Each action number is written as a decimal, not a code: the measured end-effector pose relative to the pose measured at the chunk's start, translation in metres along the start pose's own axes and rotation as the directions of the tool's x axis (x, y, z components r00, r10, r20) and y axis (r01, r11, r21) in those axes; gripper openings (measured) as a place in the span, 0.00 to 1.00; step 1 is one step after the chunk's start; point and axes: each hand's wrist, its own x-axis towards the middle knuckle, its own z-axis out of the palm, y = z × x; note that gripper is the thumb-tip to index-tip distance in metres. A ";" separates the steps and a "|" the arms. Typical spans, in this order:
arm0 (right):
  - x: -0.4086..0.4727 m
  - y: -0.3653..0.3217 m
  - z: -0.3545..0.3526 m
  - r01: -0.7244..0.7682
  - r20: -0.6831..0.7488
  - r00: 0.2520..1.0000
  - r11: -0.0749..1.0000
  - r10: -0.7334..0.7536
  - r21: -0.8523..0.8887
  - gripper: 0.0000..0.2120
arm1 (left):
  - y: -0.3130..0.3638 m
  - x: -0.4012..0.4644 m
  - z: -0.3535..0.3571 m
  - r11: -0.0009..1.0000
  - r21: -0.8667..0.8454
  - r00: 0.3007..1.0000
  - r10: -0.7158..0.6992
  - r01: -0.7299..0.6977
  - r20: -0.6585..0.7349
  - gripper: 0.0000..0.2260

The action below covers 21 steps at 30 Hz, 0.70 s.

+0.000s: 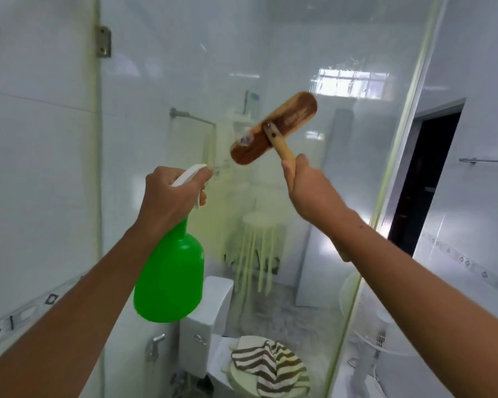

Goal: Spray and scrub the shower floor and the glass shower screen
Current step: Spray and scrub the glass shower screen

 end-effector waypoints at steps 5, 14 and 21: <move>-0.122 0.025 0.065 -0.067 0.216 0.976 0.987 0.035 0.146 0.17 | 0.008 -0.017 0.023 1.000 -0.020 1.000 -0.001 0.001 0.006 0.20; -0.041 0.010 -0.022 -0.279 0.132 0.958 0.727 0.253 0.627 0.13 | 0.016 -0.056 0.059 0.998 0.022 0.997 -0.052 0.051 0.061 0.20; 0.014 0.000 -0.087 -0.353 0.217 0.925 0.492 0.313 0.796 0.13 | 0.006 -0.070 0.079 0.987 -0.063 0.982 -0.136 0.145 0.133 0.21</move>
